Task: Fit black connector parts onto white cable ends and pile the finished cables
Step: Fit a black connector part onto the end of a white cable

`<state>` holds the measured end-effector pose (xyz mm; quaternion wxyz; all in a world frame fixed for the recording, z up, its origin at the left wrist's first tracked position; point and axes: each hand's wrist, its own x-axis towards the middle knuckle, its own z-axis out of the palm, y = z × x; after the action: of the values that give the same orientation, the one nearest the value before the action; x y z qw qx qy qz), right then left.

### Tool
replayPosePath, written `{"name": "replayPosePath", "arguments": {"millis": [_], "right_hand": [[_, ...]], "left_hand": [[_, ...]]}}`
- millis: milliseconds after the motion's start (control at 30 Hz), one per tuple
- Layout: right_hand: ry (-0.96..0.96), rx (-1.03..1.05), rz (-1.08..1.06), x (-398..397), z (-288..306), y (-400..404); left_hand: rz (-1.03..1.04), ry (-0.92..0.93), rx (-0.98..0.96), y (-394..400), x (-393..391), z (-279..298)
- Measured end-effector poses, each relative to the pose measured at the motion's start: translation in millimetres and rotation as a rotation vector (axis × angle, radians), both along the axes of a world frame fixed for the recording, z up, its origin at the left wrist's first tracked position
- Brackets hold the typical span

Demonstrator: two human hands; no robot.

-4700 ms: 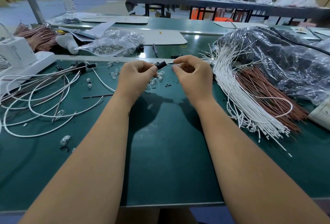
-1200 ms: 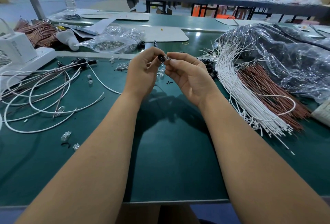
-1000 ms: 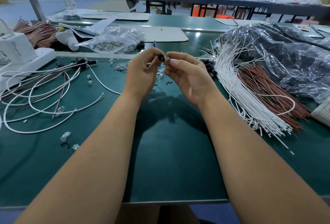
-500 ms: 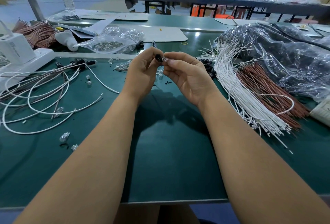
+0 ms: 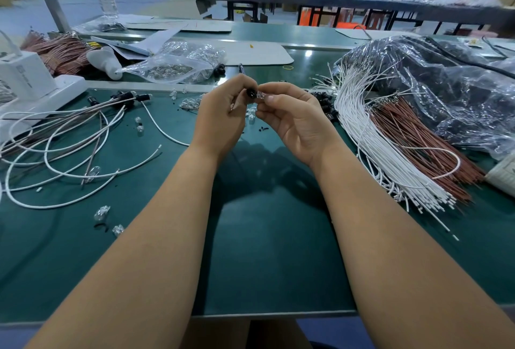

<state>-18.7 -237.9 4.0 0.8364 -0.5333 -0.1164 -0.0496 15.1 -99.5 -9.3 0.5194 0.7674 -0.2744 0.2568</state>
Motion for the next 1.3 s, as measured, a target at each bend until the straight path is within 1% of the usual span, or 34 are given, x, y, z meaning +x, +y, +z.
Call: {"name": "replayPosePath", "arguments": {"millis": [67,133,200,300,533,733,967,1133,1300], "right_hand": [[0.003,-0.007,-0.025,0.0,0.4,-0.4],[0.014,0.003,-0.076,0.3,1.0,-1.7],[0.024,0.024,-0.137,1.0,1.0,-3.9],[0.043,0.003,-0.228,2.4,-0.1,-7.2],[0.114,-0.068,-0.308,6.5,-3.6,-8.9],[0.130,-0.101,-0.271,8.4,-6.3,-9.4],[0.087,-0.187,-0.268,11.3,-9.4,-10.0],[0.063,-0.202,-0.340,13.8,-11.9,-9.7],[0.037,-0.204,-0.338,12.4,-11.7,-8.4]], "left_hand": [[-0.003,0.015,0.007,0.0,0.5,-0.6],[-0.018,0.081,0.025,0.4,2.2,-2.6],[-0.016,0.159,0.081,0.7,4.1,-5.4],[0.012,0.223,0.150,-0.1,5.0,-7.4],[0.061,0.374,0.034,-0.2,4.8,-0.2],[0.078,0.370,0.022,0.7,4.7,0.3],[0.092,0.369,0.009,1.5,4.7,0.1],[0.005,0.407,-0.050,3.6,3.0,1.4],[-0.019,0.355,-0.007,4.6,4.2,-0.9]]}}
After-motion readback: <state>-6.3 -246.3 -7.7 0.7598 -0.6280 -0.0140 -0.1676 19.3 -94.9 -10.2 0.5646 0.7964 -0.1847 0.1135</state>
